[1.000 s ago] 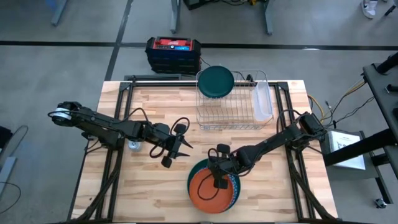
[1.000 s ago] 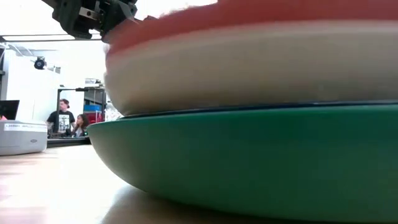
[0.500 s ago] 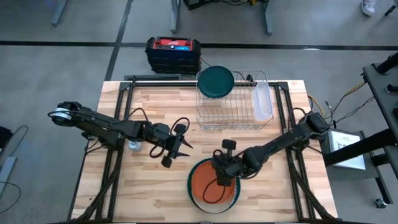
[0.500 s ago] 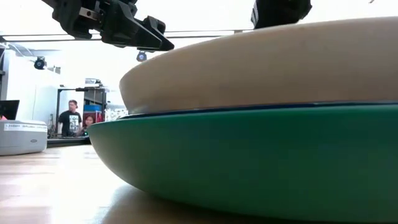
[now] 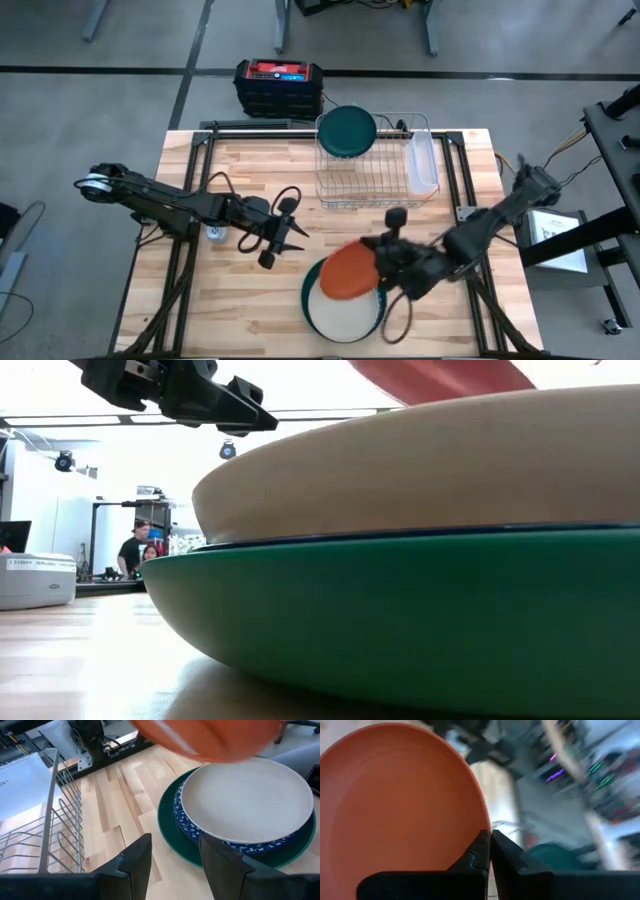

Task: Sort dishes
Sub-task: Put the orange plate in the dish rack

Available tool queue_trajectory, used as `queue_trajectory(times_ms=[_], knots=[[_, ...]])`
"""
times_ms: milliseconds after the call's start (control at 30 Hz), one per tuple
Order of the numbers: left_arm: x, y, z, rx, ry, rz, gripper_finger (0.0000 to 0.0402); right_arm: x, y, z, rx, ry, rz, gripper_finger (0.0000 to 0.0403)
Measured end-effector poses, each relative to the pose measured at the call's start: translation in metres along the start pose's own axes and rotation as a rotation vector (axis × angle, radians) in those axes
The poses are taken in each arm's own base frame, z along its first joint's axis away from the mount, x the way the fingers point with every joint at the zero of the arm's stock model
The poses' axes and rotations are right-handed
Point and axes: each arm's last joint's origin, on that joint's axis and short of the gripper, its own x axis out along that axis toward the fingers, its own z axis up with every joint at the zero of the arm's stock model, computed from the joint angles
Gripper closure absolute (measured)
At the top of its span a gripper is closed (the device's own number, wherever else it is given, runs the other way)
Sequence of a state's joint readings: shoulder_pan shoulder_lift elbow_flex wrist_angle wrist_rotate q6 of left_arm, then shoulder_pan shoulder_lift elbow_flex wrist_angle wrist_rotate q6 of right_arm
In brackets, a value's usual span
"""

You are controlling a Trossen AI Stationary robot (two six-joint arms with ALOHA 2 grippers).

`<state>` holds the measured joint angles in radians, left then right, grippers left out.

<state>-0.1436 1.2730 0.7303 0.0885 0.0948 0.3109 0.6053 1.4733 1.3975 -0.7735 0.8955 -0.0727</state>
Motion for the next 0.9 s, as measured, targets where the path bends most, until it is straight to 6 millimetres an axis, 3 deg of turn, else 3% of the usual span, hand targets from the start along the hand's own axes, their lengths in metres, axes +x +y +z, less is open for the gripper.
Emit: queue_trajectory(times_ms=[300, 533, 700, 900], knots=[[-0.012, 0.001, 0.006, -0.036, -0.029, 0.009, 0.0246, -0.028, -0.084, -0.003, -0.349, -0.071, -0.233, 0.0403], [-0.013, -0.003, -0.004, -0.083, 0.012, -0.004, 0.0246, -0.033, -0.147, -0.017, -0.631, -0.225, -0.224, 0.0403], [-0.013, -0.005, -0.012, -0.133, 0.04, -0.011, 0.0246, -0.027, -0.182, -0.033, -0.821, -0.347, -0.216, 0.0403], [-0.016, -0.001, 0.003, -0.145, -0.026, 0.005, 0.0246, -0.003, -0.207, -0.047, -1.088, -0.37, -0.229, 0.0403]])
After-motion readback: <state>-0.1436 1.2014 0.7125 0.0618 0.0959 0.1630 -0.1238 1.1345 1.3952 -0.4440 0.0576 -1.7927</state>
